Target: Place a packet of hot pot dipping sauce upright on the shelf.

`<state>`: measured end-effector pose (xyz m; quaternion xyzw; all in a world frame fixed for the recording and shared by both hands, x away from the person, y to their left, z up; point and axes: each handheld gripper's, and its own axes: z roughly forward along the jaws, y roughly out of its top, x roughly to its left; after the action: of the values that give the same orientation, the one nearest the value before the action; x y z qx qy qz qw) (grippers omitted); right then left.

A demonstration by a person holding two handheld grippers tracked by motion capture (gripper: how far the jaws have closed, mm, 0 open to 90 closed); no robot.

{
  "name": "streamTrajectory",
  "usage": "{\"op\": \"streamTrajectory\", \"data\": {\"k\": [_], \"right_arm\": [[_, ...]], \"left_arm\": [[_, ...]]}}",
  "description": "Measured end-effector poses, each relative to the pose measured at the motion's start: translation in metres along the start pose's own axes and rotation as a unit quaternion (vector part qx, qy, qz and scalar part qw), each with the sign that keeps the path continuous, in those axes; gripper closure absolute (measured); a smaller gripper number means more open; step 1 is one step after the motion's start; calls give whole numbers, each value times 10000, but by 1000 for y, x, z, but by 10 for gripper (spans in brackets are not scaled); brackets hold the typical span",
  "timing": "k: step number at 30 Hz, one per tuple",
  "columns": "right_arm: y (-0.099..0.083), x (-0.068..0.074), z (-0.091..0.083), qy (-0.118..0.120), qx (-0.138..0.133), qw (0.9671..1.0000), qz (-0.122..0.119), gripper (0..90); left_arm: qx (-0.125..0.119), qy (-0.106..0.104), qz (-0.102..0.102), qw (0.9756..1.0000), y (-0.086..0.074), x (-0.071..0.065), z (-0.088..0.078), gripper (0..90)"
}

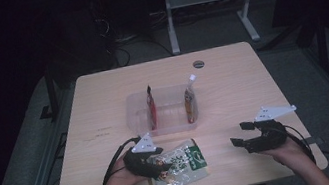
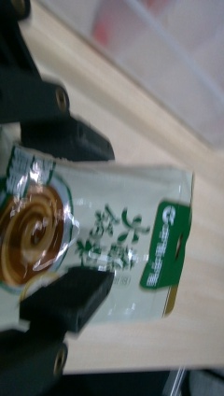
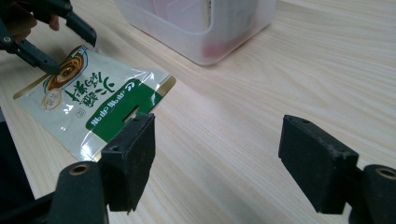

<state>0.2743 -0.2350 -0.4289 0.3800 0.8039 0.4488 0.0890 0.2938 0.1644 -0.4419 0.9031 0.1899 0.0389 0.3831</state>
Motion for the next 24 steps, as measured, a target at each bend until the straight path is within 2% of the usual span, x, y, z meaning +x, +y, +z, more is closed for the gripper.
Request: {"op": "streamTrajectory", "data": {"k": [1, 6, 9, 10, 11, 14, 17, 18, 19, 21, 24], "right_arm": [[0, 0, 0, -1, -2, 10000, 4, 267], [0, -1, 0, -4, -18, 10000, -2, 267], [0, -1, 0, -4, -15, 10000, -4, 266], [-1, -2, 0, -8, -10, 10000, -13, 267], [-1, -2, 0, -10, -6, 10000, -15, 267], [-1, -2, 0, -14, -7, 10000, -17, 267], [0, -1, 0, -16, -3, 10000, -15, 267], [0, -1, 0, -11, 2, 10000, -17, 267], [0, -1, 0, -11, 7, 10000, -16, 267], [0, -1, 0, -11, 13, 10000, -15, 267], [0, -1, 0, -13, 19, 10000, -12, 267]], "left_arm": [[-42, -14, -48, 10000, -1, 1, 0, 337], [263, -77, -11, 9996, -9, 7, 4, 244], [356, -105, 36, 9993, -12, 8, 5, 223], [422, -96, 18, 9991, -14, 9, 7, 182], [470, -182, 28, 9987, -15, 10, 7, 182], [491, -261, -18, 9985, -17, 10, 9, 182], [509, -243, -15, 9984, -18, 10, 9, 181], [492, -212, 43, 9986, -18, 8, 10, 190], [492, -212, 43, 9986, -18, 8, 10, 202], [538, -197, 180, 9982, -18, 5, 9, 230], [541, -220, 236, 9980, -17, 2, 8, 322]]}}
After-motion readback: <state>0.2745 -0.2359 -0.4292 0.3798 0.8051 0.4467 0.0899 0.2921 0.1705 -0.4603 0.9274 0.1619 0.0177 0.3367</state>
